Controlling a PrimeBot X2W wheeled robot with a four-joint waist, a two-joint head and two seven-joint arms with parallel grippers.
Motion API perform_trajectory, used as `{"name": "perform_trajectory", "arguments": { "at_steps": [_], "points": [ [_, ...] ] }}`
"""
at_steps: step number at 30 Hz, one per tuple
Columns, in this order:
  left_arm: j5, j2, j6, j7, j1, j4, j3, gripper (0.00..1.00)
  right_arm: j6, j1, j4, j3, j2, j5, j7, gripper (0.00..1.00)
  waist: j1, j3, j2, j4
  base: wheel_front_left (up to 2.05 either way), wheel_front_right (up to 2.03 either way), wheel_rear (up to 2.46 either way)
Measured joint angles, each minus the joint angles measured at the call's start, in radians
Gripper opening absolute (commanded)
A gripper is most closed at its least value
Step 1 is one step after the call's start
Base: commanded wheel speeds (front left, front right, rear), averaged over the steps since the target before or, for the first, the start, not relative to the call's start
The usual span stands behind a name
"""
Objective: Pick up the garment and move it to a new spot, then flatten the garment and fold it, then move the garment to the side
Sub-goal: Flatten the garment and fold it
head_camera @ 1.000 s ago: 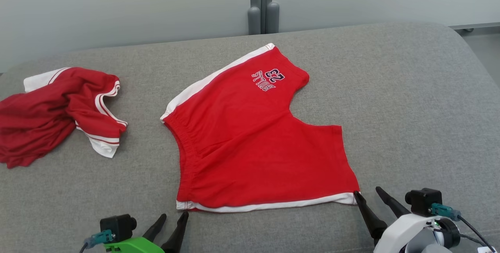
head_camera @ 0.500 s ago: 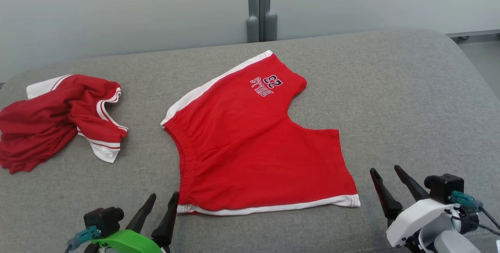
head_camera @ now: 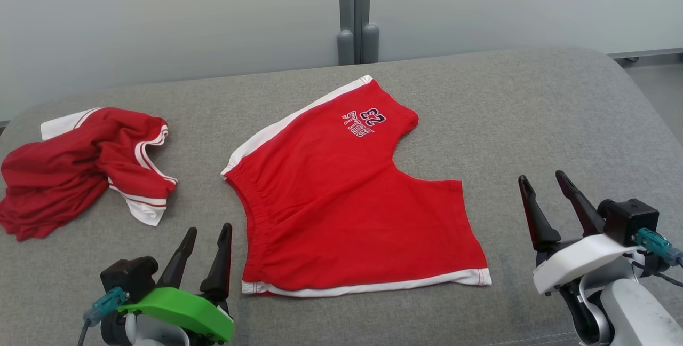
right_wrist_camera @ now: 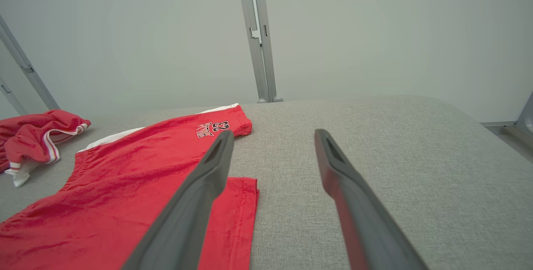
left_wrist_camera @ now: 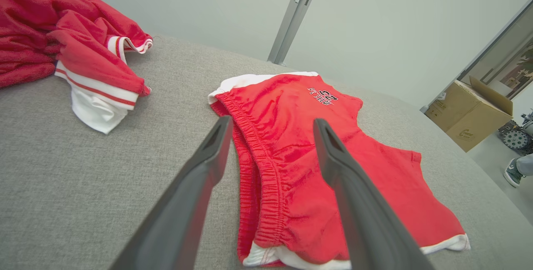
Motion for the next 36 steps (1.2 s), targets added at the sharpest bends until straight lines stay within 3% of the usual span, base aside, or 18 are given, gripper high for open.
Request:
{"name": "perform_trajectory", "arguments": {
  "at_steps": [13,20,36],
  "points": [
    [0.090,-0.010,0.073,-0.003,0.027,-0.096,0.070,1.00,-0.044,0.017,-0.117,-0.034,0.037,-0.037,-0.001,1.00,0.0000,-0.013,0.0000,0.008,0.00,0.00,0.00],
    [0.142,-0.023,0.086,-0.003,0.072,-0.125,0.084,1.00,-0.067,0.055,-0.143,-0.042,0.037,-0.054,-0.002,1.00,0.0000,-0.016,0.0000,0.016,0.00,0.00,0.00],
    [0.200,-0.039,0.106,-0.003,0.131,-0.173,0.118,1.00,-0.077,0.113,-0.179,-0.045,0.046,-0.074,-0.002,1.00,0.0000,-0.016,0.0000,0.023,0.00,0.00,0.00]
  ]
}}
